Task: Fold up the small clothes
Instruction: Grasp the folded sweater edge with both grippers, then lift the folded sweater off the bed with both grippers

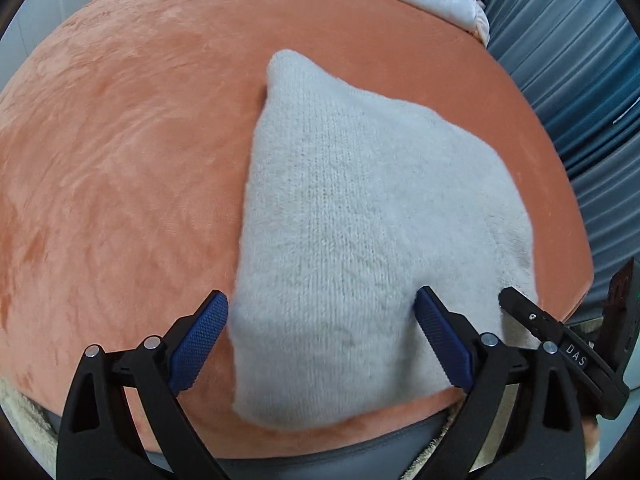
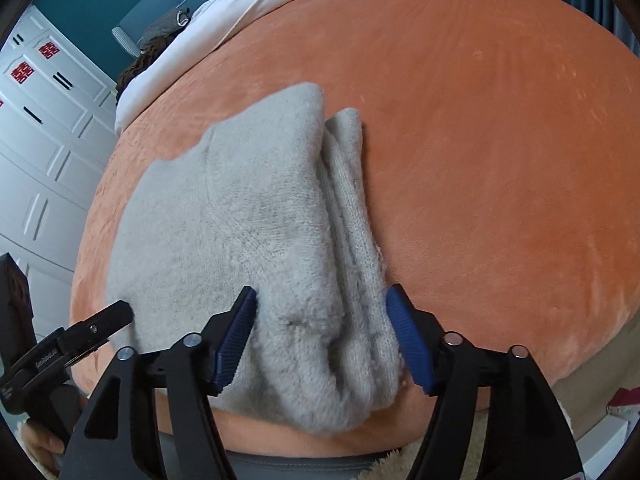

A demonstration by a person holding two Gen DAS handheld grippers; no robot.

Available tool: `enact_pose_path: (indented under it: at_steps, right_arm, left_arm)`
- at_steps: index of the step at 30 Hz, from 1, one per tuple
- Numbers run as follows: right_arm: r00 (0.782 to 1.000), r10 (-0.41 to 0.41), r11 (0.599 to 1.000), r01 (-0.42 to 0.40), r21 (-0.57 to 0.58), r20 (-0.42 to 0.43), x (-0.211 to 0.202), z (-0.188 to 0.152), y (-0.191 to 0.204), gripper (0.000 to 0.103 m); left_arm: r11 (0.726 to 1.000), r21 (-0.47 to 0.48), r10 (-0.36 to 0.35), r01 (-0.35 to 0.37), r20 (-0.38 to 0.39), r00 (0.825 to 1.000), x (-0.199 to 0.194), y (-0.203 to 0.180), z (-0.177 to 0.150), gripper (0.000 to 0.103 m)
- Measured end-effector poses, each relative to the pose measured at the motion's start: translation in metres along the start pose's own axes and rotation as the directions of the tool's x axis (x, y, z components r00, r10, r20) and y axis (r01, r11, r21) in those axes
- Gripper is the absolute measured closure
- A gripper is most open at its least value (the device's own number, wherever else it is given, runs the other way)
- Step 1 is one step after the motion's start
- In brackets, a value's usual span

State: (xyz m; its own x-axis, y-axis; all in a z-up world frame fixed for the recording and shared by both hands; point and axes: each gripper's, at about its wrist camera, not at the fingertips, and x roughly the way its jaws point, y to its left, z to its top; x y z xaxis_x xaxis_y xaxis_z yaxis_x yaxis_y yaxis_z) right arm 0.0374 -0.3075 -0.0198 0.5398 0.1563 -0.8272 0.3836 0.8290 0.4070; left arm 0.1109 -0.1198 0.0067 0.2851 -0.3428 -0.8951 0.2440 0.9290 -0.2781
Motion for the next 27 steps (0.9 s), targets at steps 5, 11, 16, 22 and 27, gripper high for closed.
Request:
enact_pose_path:
  at_steps: [5, 11, 16, 22, 27]
  right_arm:
    - [0.999, 0.044, 0.999, -0.044, 0.027, -0.008, 0.016, -0.004, -0.003, 0.031]
    - [0.995, 0.099, 0.994, -0.1, 0.051, 0.016, 0.025, -0.006, -0.013, 0.022]
    - [0.993, 0.108, 0.994, -0.109, 0.02, 0.048, 0.027, -0.01, -0.01, 0.018]
    - [0.988, 0.148, 0.987, -0.15, 0.056, 0.032, 0.027, -0.007, 0.0, 0.047]
    - [0.979, 0.187, 0.981, -0.191, 0.044, 0.074, -0.004, 0.002, 0.008, 0.069]
  left_arm:
    - [0.999, 0.035, 0.037, -0.036, -0.006, 0.999, 0.018, -0.008, 0.004, 0.005]
    - [1.0, 0.029, 0.002, -0.002, -0.017, 1.0, 0.032, -0.003, 0.005, 0.005]
    - [0.998, -0.011, -0.06, 0.06, -0.024, 0.998, 0.042, 0.009, 0.004, 0.005]
    - [0.992, -0.037, -0.122, 0.12, -0.041, 0.992, 0.038, 0.014, 0.006, 0.012]
    - [0.988, 0.024, -0.155, 0.155, -0.018, 0.988, 0.009, 0.013, 0.001, 0.043]
